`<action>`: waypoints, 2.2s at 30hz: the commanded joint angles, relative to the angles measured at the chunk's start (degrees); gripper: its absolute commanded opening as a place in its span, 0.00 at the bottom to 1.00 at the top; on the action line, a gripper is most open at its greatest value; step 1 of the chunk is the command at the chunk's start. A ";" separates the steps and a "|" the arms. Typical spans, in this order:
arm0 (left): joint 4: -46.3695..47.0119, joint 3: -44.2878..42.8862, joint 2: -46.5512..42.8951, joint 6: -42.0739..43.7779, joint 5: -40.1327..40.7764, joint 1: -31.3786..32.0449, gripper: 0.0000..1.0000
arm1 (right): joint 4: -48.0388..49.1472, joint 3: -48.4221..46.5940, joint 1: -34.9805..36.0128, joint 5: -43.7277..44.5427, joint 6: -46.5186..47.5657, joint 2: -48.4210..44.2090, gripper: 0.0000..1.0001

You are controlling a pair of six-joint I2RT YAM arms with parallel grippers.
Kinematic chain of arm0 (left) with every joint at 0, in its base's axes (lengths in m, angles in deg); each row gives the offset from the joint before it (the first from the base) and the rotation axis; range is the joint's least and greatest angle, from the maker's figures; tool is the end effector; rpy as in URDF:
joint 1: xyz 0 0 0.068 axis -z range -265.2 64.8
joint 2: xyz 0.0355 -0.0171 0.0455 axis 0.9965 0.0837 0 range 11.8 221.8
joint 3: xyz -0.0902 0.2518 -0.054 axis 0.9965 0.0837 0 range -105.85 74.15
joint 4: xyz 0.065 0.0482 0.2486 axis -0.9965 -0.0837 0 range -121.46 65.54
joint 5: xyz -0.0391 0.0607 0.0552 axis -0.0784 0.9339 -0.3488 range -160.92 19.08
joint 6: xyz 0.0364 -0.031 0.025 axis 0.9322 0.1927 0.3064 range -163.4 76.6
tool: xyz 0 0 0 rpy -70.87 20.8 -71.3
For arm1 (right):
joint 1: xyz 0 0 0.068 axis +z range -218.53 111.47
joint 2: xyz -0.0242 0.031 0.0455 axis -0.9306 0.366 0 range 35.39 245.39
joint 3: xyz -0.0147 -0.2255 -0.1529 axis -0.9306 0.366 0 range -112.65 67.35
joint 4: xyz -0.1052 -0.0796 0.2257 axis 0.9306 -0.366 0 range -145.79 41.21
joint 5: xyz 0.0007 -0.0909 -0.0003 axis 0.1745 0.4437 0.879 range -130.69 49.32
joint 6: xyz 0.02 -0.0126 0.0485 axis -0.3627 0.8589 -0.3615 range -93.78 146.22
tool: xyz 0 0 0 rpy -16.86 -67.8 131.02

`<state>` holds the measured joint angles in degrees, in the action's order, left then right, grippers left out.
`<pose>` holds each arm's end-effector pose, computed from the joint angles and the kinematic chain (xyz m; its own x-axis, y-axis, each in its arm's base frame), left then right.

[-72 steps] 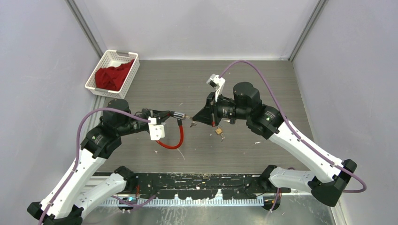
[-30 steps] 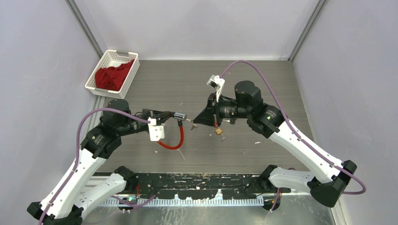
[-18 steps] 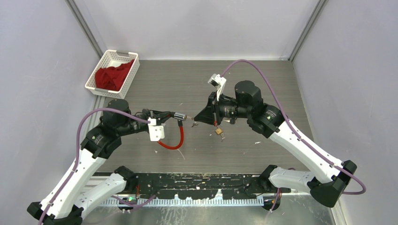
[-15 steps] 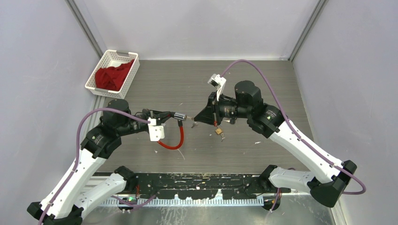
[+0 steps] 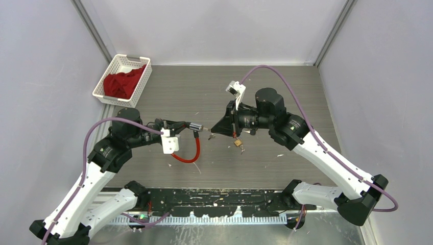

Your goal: Unlock with the key

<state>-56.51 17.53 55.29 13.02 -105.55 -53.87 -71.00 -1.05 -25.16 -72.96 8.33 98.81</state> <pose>0.1186 -0.0958 0.3758 0.5858 0.4459 -0.6768 0.7213 0.0938 0.6862 0.1616 0.1786 0.3998 -0.4973 -0.1124 -0.8603 -0.8391 0.3142 0.4440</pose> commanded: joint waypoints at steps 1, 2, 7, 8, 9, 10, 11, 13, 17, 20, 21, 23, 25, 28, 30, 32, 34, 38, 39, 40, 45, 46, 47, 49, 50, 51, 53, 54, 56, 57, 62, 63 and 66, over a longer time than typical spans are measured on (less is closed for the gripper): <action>3.10 -0.60 -1.12 0.79 -2.10 -0.04 0.00 | 3.58 -0.62 -0.13 -0.62 0.05 0.08 0.01; 3.11 -0.61 -1.19 0.85 -2.18 -0.04 0.00 | 3.58 -0.66 -0.09 -0.48 0.05 0.18 0.01; 3.09 -0.68 -1.12 0.94 -2.44 -0.04 0.00 | 3.64 -0.79 -0.06 0.23 -0.06 0.36 0.01; 3.11 -0.68 -1.17 0.91 -2.57 -0.03 0.00 | 3.48 -0.78 -0.05 0.17 -0.04 0.51 0.01; 3.13 -0.75 -1.05 0.88 -2.62 -0.03 0.00 | 3.35 -0.85 -0.05 0.17 -0.04 0.63 0.01; 3.11 -0.77 -1.04 0.97 -2.68 -0.05 0.00 | 3.22 -0.90 -0.05 0.19 0.04 0.65 0.01; 3.12 -0.77 -1.03 0.97 -2.72 -0.04 0.00 | 3.15 -0.86 -0.09 0.19 0.13 0.65 0.01; 3.06 -0.90 -1.03 1.01 -2.80 -0.04 0.00 | 3.02 -0.93 -0.07 0.27 0.22 0.78 0.01; 3.13 -0.95 -0.96 1.03 -3.01 -0.02 0.00 | 2.73 -1.35 -0.10 0.25 0.31 1.17 0.01; 3.13 -0.95 -0.79 1.14 -3.58 -0.04 0.00 | 3.02 -1.65 -0.13 0.00 0.02 1.60 0.01; 3.14 -0.95 -0.66 1.27 -3.73 -0.04 0.00 | 3.10 -1.89 -0.12 -0.27 -0.05 1.84 0.01; 3.09 -1.02 -0.34 1.64 -4.13 -0.04 0.00 | 3.22 -2.15 -0.11 -0.51 -0.20 2.26 0.01; 3.22 -1.20 0.11 1.85 -4.43 -0.04 0.00 | 3.54 -2.09 -0.11 -0.54 -0.42 2.49 0.01; 3.88 -1.39 0.61 1.88 -4.41 0.00 0.00 | 4.44 -1.55 -0.10 -0.13 -1.04 2.58 0.01; 4.93 -1.26 0.81 1.29 -4.02 0.06 0.00 | 5.89 -0.79 -0.07 0.05 -1.80 2.33 0.01; 6.24 -1.06 0.94 0.19 -3.01 0.25 0.00 | 8.56 0.57 0.02 0.01 -3.41 1.89 0.01; 7.02 -0.76 1.11 -0.12 -1.41 0.79 0.00 | 11.34 2.02 0.12 0.24 -4.64 1.56 0.01; 7.53 -0.79 1.55 1.43 3.45 2.85 0.00 | 11.49 2.29 0.67 2.28 -4.61 2.42 0.01; 7.49 -0.92 1.72 2.29 4.35 3.24 0.00 | 10.76 1.95 0.85 2.67 -4.28 2.68 0.01; 7.09 -1.13 1.96 3.24 4.87 3.47 0.00 | 9.80 1.48 0.90 3.13 -3.92 2.98 0.01; 6.00 -1.27 2.33 6.55 6.18 4.32 0.00 | 7.47 -0.07 1.06 4.14 -3.24 3.05 0.01; 6.03 -1.18 2.38 6.65 6.32 4.42 0.00 | 7.57 -0.08 1.21 4.04 -3.35 3.05 0.01; 6.04 -1.09 2.39 6.60 6.35 4.55 0.00 | 7.81 0.08 1.28 4.12 -3.38 3.11 0.01; 6.02 -0.95 2.54 7.06 6.58 5.01 0.00 | 8.35 0.36 1.65 4.19 -3.76 3.47 0.01; 6.01 -1.03 2.67 7.19 6.98 5.49 0.00 | 8.62 0.42 1.88 4.19 -3.87 3.73 0.01; 5.98 -1.26 2.79 7.18 7.31 5.83 0.00 | 9.17 0.65 2.15 4.24 -4.02 3.88 0.01; 6.03 -1.59 3.00 6.62 7.35 6.24 0.00 | 10.44 1.27 2.58 4.58 -4.57 4.04 0.01; 6.15 -1.60 2.94 5.76 7.47 6.42 0.00 | 11.48 1.71 2.67 4.89 -5.06 3.95 0.01; 7.64 -1.09 2.52 2.99 8.02 6.76 0.00 | 14.64 3.30 2.99 5.34 -6.44 3.21 0.01; 8.86 -0.56 2.16 1.05 8.63 6.88 0.00 | 16.05 4.19 3.10 5.69 -7.06 2.86 0.01; 12.38 1.64 0.26 -8.21 10.02 7.14 0.00 | 22.58 7.61 3.34 6.51 -10.23 1.51 0.01; 12.42 2.10 -0.25 -8.71 9.67 7.31 0.00 | 23.37 7.97 3.39 6.64 -10.56 1.54 0.01; 12.43 2.80 -1.02 -7.44 10.55 8.47 0.00 | 22.54 7.35 3.57 6.65 -10.49 2.51 0.01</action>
<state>-54.98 20.75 56.25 9.20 -89.66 -48.03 -57.43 7.23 -23.12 -65.94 -0.10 101.17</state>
